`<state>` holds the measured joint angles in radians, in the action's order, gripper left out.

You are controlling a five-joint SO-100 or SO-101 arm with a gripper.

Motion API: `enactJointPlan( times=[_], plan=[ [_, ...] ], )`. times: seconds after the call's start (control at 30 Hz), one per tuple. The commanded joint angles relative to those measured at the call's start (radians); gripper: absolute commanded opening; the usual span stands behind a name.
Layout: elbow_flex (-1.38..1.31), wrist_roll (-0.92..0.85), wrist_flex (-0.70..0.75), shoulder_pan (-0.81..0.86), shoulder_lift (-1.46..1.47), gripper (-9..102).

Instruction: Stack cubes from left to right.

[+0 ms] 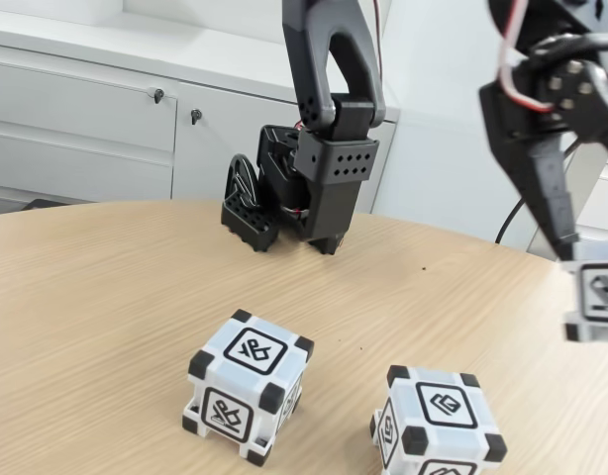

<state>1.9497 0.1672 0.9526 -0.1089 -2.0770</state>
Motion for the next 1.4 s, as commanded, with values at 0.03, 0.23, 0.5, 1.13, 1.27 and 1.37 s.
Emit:
enactJointPlan(
  times=[0.03, 0.23, 0.5, 1.13, 1.27, 1.37],
  plan=[
    [-0.009, 0.012, 0.0, 0.117, -0.074, 5],
    [-0.008, 0.026, 0.0, 0.279, -0.094, 5],
    [0.009, -0.043, 0.041, 0.4, -0.095, 3],
    [0.012, -0.074, 0.393, 0.489, -0.236, 2],
    [0.012, -0.101, 0.391, 0.557, -0.229, 2],
    [0.012, -0.121, 0.391, 0.563, -0.218, 2]
  ],
)
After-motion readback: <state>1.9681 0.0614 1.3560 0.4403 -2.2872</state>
